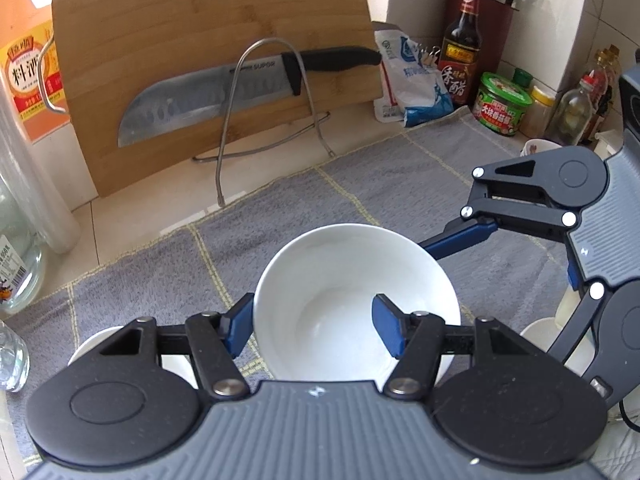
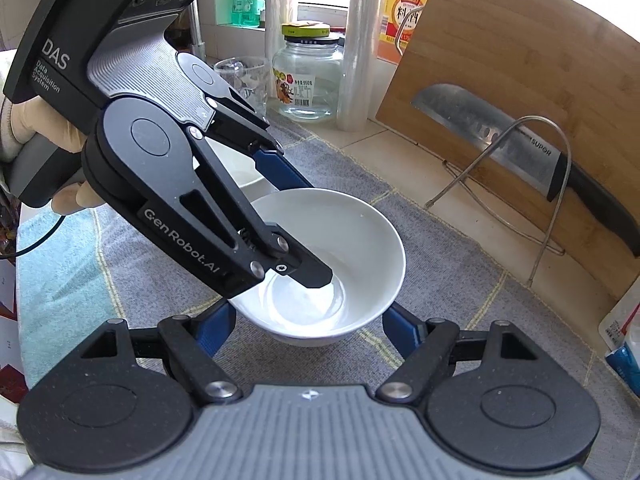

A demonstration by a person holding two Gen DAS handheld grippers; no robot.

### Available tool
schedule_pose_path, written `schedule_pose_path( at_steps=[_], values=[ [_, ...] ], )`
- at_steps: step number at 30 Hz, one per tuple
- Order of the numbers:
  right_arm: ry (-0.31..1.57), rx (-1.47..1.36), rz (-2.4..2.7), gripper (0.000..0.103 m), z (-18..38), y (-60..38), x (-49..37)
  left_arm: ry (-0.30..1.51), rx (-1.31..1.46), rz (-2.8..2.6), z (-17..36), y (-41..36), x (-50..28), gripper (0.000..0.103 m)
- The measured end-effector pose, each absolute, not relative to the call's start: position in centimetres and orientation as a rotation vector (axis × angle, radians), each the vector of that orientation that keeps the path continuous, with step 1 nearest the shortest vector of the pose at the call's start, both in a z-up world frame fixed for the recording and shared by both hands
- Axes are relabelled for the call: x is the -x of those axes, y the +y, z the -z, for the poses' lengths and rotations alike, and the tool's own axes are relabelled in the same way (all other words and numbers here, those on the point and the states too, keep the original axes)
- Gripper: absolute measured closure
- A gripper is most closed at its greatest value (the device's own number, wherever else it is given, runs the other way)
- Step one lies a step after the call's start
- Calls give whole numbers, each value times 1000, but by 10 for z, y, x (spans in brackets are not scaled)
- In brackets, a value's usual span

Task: Organize plates and bowls
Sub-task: 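Lift the white bowl with the left tool, then carry the white bowl with the left tool toward the floral bowl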

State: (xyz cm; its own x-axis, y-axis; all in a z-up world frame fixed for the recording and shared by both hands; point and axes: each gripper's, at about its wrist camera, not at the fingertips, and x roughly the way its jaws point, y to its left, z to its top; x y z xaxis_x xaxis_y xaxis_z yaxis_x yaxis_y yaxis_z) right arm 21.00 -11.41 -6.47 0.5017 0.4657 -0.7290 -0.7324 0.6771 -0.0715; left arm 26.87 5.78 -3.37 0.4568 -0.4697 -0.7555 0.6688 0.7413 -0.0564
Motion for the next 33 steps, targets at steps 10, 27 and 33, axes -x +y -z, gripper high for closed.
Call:
schedule_pose_path(
  at_steps=[10, 27, 33],
  values=[
    [729, 396, -743, 19, 52, -124, -193, 794, -278, 723, 14, 53, -246, 41],
    [715, 376, -714, 19, 38, -144, -149, 745, -317, 746, -5, 36, -196, 41],
    [728, 356, -700, 19, 36, -154, -133, 742, -317, 765, -6, 28, -179, 41]
  ],
)
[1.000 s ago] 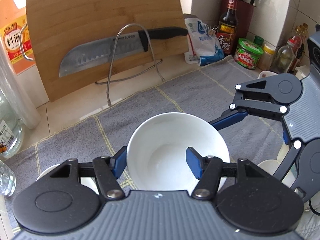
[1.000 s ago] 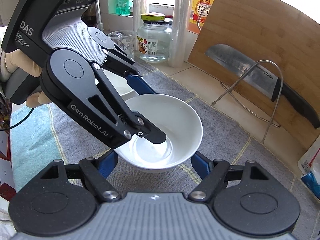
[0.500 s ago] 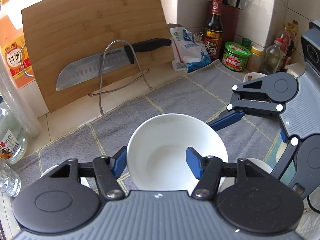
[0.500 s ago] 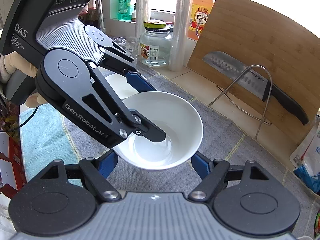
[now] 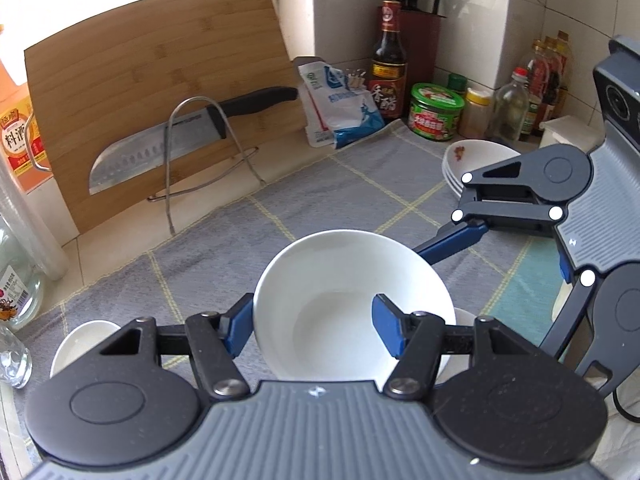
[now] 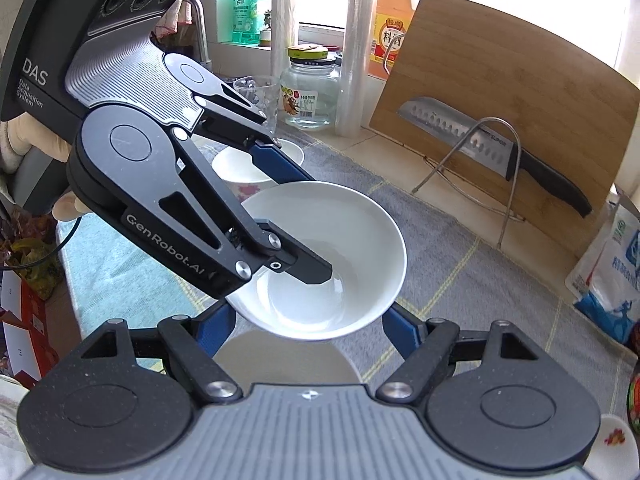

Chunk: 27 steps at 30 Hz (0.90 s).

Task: Organize plates and bowls
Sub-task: 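Carry the white bowl with the left tool toward the floral bowl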

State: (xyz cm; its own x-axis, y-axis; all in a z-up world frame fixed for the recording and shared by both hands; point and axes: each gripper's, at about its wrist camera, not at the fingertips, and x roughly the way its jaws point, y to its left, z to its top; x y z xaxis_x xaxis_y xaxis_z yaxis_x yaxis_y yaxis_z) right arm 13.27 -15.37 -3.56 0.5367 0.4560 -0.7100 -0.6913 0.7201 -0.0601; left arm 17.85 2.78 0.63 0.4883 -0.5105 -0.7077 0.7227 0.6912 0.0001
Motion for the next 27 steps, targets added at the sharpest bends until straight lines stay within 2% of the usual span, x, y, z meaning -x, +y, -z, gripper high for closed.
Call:
schedule_pose_path(
  at_steps=[27],
  values=[
    [839, 311, -673, 19, 44, -178, -95, 800, -306, 847, 9, 2, -141, 41]
  ],
)
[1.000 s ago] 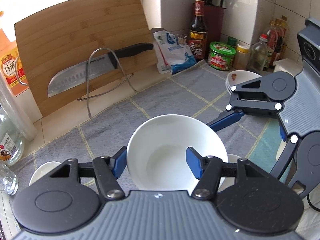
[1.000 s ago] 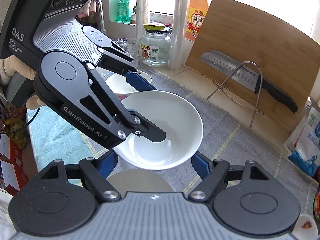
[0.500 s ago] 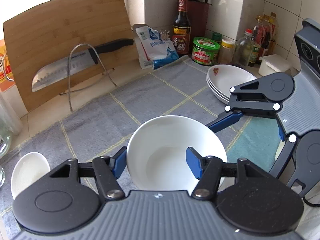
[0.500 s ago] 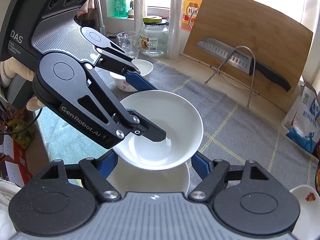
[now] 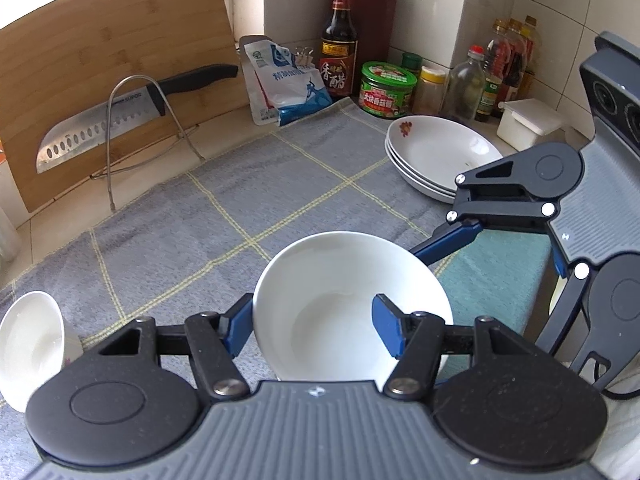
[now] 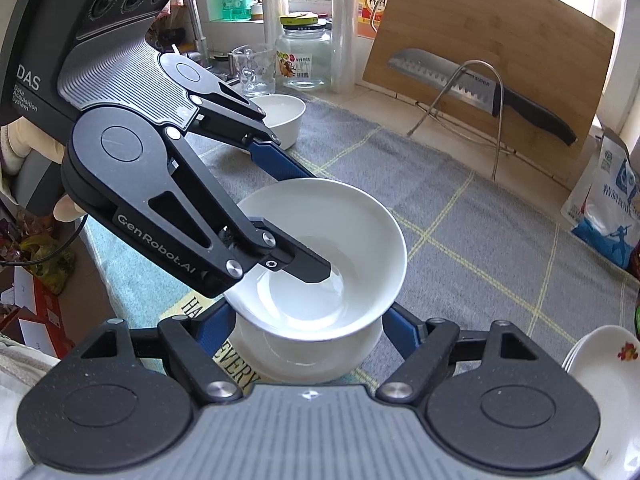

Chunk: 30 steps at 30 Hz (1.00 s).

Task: Organize plates and bowls
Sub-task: 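Carry the white bowl with the left tool toward the floral bowl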

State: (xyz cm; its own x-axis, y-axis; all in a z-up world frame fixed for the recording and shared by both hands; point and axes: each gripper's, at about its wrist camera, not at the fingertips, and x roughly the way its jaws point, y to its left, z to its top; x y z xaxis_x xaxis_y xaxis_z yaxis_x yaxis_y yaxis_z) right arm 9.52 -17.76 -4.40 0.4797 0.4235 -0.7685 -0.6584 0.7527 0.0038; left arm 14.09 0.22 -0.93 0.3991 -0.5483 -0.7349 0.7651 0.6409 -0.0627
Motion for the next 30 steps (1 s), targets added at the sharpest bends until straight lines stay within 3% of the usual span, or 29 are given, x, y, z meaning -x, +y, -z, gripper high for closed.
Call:
schedule_pose_path(
  at_steps=[30],
  values=[
    [891, 290, -693, 19, 55, -180, -97, 846, -287, 853, 25, -1, -139, 41]
  ],
)
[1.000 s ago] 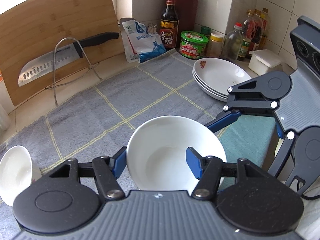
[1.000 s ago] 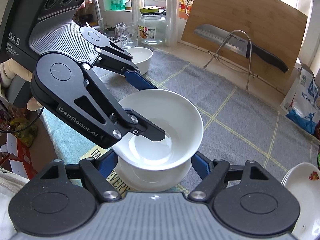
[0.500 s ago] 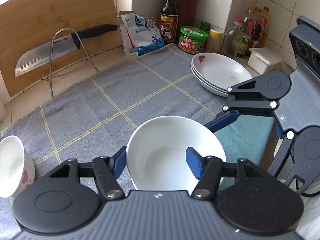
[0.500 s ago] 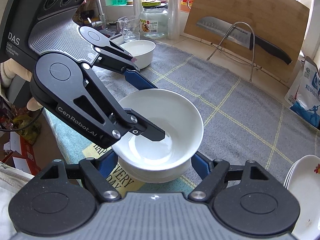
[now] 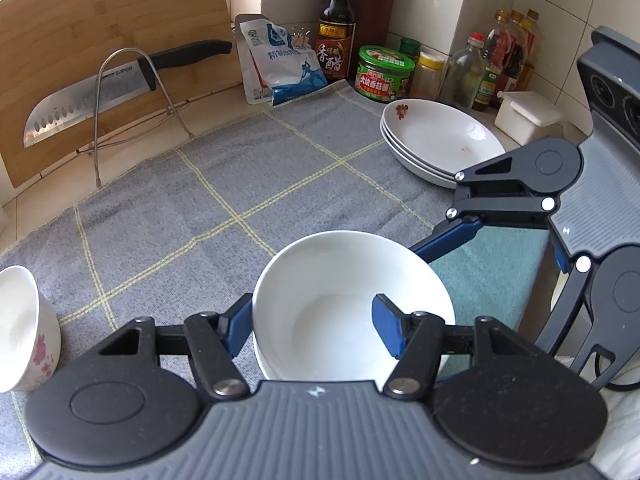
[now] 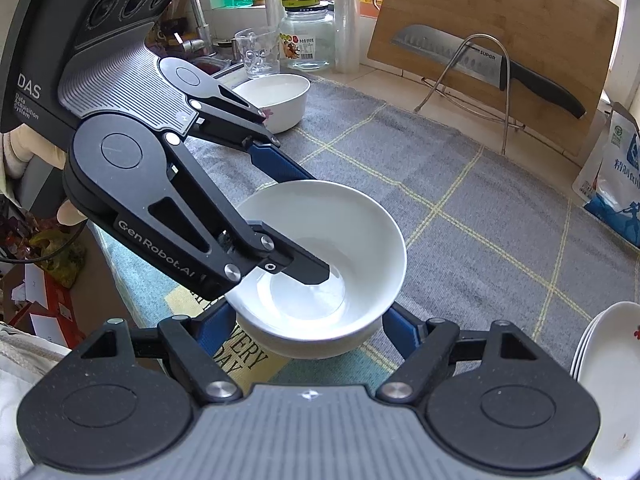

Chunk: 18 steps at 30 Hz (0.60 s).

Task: Organize plates and bowls
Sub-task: 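Carry the white bowl with the left tool toward the floral bowl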

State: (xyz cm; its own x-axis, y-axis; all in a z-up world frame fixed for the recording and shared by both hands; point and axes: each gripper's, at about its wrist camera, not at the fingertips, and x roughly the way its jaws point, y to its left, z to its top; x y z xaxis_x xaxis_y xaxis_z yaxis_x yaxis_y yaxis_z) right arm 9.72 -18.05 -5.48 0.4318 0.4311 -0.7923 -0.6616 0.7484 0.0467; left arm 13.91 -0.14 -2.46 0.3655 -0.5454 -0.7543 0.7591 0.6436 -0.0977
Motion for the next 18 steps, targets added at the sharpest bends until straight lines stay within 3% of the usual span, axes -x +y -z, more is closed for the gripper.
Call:
schedule_pose_path(
  at_steps=[18],
  values=[
    [899, 303, -695, 19, 59, -179, -99, 845, -264, 843, 30, 1, -141, 41]
  ],
)
